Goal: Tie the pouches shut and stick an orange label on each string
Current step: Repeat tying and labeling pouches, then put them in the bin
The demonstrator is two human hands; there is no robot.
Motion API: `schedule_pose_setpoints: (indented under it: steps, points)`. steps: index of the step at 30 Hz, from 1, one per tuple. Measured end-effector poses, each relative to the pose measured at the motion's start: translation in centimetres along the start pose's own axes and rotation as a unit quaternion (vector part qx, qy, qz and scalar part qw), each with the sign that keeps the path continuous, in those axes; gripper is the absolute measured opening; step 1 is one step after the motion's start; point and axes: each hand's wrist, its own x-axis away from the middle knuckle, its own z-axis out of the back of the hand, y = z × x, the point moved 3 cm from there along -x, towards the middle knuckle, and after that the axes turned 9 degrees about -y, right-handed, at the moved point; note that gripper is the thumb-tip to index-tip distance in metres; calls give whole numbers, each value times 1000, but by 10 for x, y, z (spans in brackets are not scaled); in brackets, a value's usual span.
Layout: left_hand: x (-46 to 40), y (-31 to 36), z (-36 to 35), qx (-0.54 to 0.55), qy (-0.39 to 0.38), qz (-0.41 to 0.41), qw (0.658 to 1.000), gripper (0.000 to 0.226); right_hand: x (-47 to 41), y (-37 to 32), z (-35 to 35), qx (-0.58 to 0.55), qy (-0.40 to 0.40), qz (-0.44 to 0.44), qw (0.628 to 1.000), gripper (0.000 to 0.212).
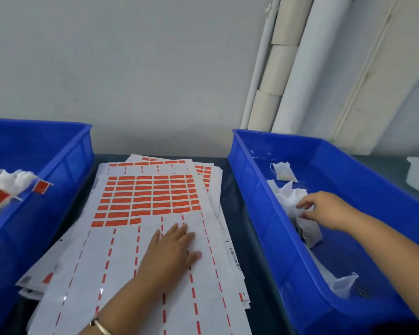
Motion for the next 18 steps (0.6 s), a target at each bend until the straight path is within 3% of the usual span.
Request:
schedule_pose_setpoints:
  steps: [2,6,10,14,18]
  points:
    - [-2,-2,-3,0,15,-3,1000,59,-5,-4,0,1,18,2,1000,6]
    - [-2,-5,-6,10,31,-7,999,58,-8,-12,2,1,86,37,996,31]
    - [-1,-6,-6,23,48,-12,998,57,-5,-21,6,84,72,65,992,9]
    - [-2,-4,-5,33,45,-10,998,57,-1,-27,23,138,108,48,983,31]
    - [-2,-3,-3,49,42,-5,998,55,7,-40,47,146,163,46,975,30]
